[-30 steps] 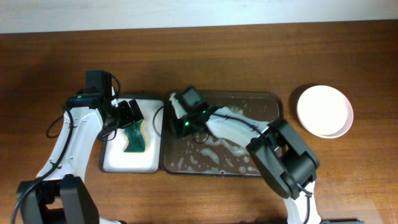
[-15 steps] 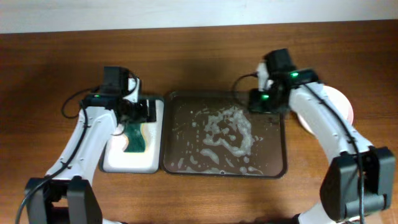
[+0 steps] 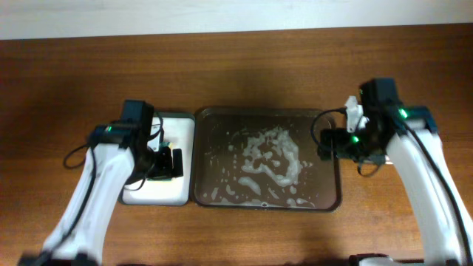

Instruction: Clean dirty plates on tray and stack at the side

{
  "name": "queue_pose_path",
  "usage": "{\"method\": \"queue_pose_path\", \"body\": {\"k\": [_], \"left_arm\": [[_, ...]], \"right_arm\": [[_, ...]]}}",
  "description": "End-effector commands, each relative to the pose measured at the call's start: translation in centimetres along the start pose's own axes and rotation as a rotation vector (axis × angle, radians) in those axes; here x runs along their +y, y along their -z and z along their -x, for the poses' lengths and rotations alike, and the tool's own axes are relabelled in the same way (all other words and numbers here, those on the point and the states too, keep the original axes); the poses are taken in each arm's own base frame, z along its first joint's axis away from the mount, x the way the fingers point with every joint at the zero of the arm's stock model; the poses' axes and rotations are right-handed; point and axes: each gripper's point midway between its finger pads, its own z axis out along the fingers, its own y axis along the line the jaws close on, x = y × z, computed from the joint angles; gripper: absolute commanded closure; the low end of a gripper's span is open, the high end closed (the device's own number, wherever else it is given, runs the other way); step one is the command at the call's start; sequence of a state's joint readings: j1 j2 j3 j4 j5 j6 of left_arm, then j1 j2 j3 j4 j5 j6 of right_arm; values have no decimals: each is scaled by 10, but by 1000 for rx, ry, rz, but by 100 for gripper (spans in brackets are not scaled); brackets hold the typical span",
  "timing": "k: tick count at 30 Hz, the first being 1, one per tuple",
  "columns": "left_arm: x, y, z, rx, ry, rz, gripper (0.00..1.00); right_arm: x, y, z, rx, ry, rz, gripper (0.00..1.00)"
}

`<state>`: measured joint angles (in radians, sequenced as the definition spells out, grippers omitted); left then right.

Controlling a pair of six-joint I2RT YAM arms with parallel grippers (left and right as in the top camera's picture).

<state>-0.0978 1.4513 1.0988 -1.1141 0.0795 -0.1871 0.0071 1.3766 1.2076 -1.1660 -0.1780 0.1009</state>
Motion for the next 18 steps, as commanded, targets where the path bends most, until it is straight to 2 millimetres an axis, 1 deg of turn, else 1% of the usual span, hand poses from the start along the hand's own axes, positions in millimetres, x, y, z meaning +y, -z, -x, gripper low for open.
{"method": "queue_pose_path", "body": {"k": [1, 3, 4, 6, 8, 10, 13, 18], "left_arm": [[-2, 23, -8, -203, 0, -51, 0], [-1, 40, -12, -387, -13, -77, 0], [-2, 47, -14, -456, -20, -95, 0], [-2, 58, -20, -570, -10, -123, 0], [0, 67, -31, -668, -9, -146, 1], [1, 77, -39, -741, -16, -162, 1], [0, 92, -43, -816, -23, -178, 1], [0, 94, -43, -822, -23, -179, 1]], "right_arm": [[4, 27, -12, -187, 43, 18, 1], [5, 43, -20, -337, 69, 26, 1], [5, 47, -24, -377, 76, 30, 1], [2, 57, -33, -465, 86, 16, 1], [0, 66, -45, -536, 93, 12, 1], [1, 74, -56, -571, 99, 16, 1], [1, 81, -64, -601, 104, 19, 1], [1, 79, -63, -590, 103, 18, 1]]}}
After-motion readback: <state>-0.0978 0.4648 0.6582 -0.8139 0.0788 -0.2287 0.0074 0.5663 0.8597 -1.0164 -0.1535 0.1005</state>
